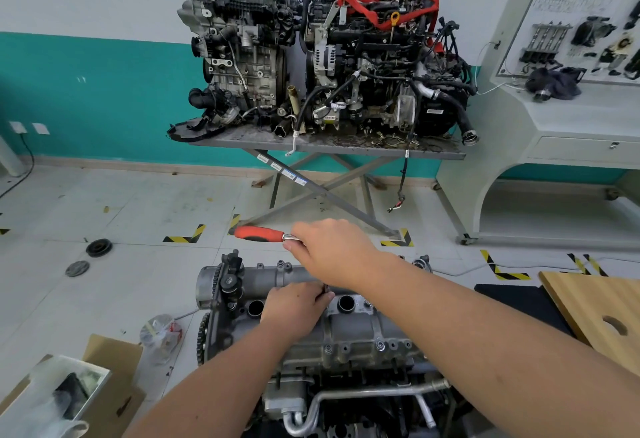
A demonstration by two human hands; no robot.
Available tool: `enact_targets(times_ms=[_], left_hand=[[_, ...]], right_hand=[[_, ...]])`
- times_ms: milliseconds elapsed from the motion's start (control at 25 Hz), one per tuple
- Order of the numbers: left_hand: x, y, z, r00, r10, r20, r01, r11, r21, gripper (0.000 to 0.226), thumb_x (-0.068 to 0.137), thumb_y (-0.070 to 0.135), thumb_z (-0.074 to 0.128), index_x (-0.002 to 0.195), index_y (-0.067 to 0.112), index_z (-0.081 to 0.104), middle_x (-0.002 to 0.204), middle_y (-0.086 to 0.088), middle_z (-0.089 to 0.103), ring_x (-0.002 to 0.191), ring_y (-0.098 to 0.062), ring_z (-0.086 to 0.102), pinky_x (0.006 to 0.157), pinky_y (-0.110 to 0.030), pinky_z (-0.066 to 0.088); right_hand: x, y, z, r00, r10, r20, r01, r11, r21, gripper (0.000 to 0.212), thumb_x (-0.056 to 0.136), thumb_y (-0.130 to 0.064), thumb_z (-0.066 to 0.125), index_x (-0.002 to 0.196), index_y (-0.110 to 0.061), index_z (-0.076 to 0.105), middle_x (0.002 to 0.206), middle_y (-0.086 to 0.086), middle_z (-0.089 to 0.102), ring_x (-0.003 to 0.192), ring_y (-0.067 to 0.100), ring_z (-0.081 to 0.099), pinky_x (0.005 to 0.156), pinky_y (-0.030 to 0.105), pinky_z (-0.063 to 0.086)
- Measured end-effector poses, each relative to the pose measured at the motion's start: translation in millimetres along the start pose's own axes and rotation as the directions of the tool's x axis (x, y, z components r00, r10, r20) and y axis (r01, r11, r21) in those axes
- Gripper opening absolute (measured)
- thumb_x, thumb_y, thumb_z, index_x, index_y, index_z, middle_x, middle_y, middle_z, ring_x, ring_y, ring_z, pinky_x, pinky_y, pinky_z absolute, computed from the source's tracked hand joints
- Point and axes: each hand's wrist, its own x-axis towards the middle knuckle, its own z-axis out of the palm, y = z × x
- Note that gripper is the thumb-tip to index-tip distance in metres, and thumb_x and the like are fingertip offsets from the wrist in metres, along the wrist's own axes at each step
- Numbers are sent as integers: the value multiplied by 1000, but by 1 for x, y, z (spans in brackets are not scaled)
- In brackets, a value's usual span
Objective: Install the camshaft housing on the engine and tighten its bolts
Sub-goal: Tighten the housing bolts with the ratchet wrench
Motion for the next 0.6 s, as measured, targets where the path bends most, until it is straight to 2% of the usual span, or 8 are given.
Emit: enact_targets(times_ms=[160, 280, 400, 480, 600], left_hand=[[0, -2, 2, 1000, 6, -21, -6, 1000, 12, 29, 102, 53, 34, 91, 33, 52, 96, 5, 69, 94, -21, 64, 68, -34, 31], [1, -3, 4, 1000, 8, -28, -7, 1000, 24, 33, 101, 54, 34, 102, 31, 58, 99, 5, 70, 97, -21, 64, 69, -34, 33], [2, -2, 5, 1000, 1, -21, 0, 1000, 22, 33, 101, 55, 34, 102, 32, 58, 101, 6, 70, 99, -19, 63, 71, -35, 34], [2, -3, 5, 1000, -7, -15, 7, 1000, 14, 32, 101, 55, 34, 101, 33, 58, 102, 8, 69, 100, -18, 63, 72, -35, 33], [3, -3, 5, 1000, -2, -18, 2, 1000, 17, 33, 101, 55, 34, 99, 33, 58, 100, 7, 69, 98, -18, 63, 70, -35, 32]], right_hand=[[-1, 1, 1, 1000, 6, -18, -6, 1000, -3, 34, 103, -52, 34, 92, -22, 47, 79, -4, 48, 68, 24, 46, 51, 33, 25], [-3, 2, 2, 999, -35, -28, 34, 999, -23, 38, 103, -54, 33, 95, -22, 52, 79, -5, 46, 68, 22, 43, 49, 30, 20], [-3, 6, 0, 996, -94, 0, 94, 995, -19, 39, 103, -54, 34, 99, -21, 55, 83, -3, 50, 71, 21, 42, 56, 32, 28], [-2, 7, -1, 993, -113, 14, 114, 993, -21, 37, 103, -54, 35, 96, -22, 53, 82, -5, 47, 72, 21, 43, 58, 32, 30], [-1, 7, -2, 993, -117, 6, 117, 993, -2, 31, 103, -53, 36, 89, -27, 44, 78, -7, 42, 69, 20, 42, 51, 30, 23]])
